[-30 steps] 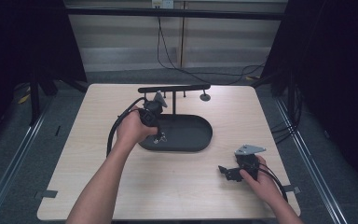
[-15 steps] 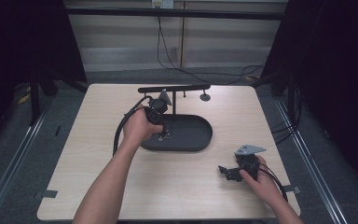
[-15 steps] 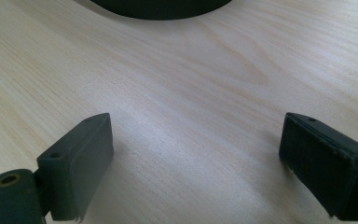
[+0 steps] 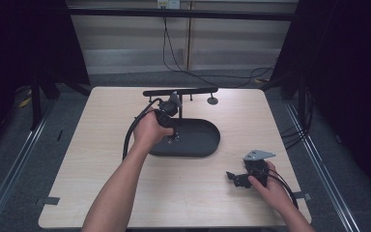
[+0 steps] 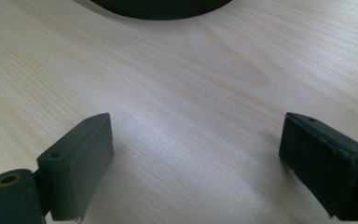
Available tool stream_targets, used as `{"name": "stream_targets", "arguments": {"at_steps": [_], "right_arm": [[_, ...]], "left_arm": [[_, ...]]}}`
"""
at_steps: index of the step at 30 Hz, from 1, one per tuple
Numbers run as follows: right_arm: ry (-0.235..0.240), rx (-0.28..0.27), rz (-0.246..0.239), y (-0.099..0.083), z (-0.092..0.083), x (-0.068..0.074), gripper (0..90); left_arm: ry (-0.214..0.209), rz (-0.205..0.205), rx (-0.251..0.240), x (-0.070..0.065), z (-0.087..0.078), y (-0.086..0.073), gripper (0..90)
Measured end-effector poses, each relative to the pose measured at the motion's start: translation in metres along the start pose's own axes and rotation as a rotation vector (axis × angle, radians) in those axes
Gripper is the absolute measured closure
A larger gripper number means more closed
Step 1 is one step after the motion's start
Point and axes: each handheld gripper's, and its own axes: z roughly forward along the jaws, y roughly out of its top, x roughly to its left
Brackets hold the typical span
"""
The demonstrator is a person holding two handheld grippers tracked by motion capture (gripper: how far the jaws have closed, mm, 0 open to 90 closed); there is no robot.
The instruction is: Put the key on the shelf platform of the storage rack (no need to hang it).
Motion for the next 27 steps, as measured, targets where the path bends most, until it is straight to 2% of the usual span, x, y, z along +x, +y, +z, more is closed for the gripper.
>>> {"name": "stream_targets", "arguments": {"at_steps": [17, 26, 27], "right_arm": [[-0.002, 0.000, -0.004, 0.000, 0.000, 0.000, 9.3], [0.000, -0.001, -0.003, 0.000, 0.000, 0.000, 9.3], [0.000, -0.001, -0.003, 0.000, 0.000, 0.000, 9.3]], "left_arm": [[0.023, 0.004, 0.001, -0.001, 0.010, 0.005, 85.2], [0.027, 0.002, -0.024, 0.000, 0.017, 0.008, 85.2], [0.023, -0.010, -0.027, 0.000, 0.019, 0.008, 85.2]]}}
